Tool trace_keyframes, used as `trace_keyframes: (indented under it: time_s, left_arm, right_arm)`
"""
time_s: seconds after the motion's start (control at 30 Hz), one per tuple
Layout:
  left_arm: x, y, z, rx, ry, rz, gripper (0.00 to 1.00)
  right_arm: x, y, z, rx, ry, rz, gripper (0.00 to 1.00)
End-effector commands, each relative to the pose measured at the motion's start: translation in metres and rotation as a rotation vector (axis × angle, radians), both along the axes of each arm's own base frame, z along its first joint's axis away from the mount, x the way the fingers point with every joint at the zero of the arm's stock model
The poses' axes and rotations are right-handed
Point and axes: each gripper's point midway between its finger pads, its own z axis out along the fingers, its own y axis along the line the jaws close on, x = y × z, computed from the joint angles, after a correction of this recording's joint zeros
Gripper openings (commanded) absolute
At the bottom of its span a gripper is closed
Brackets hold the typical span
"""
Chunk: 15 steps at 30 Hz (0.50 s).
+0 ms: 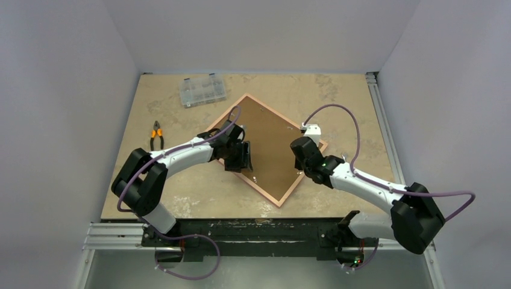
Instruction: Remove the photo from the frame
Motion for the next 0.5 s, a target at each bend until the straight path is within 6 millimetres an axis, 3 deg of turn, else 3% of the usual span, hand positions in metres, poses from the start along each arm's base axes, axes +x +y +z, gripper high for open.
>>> trace_keyframes:
  time_s: [0.0,0.47]
  left_arm:
    - [0.0013,0.0134,-0.0103,0.079,0.009,0.026,0.5]
    - [0.0009,0.0142,-0.0108,0.085,0.009,0.025,0.5]
  right_arm:
    - [0.0073,-0.0161,0.0021,-0.076,-0.028,-0.061,0.0]
    - [0.0143,-0.0198,-0.0046,-0.117,-0.03,-0.102,0.0]
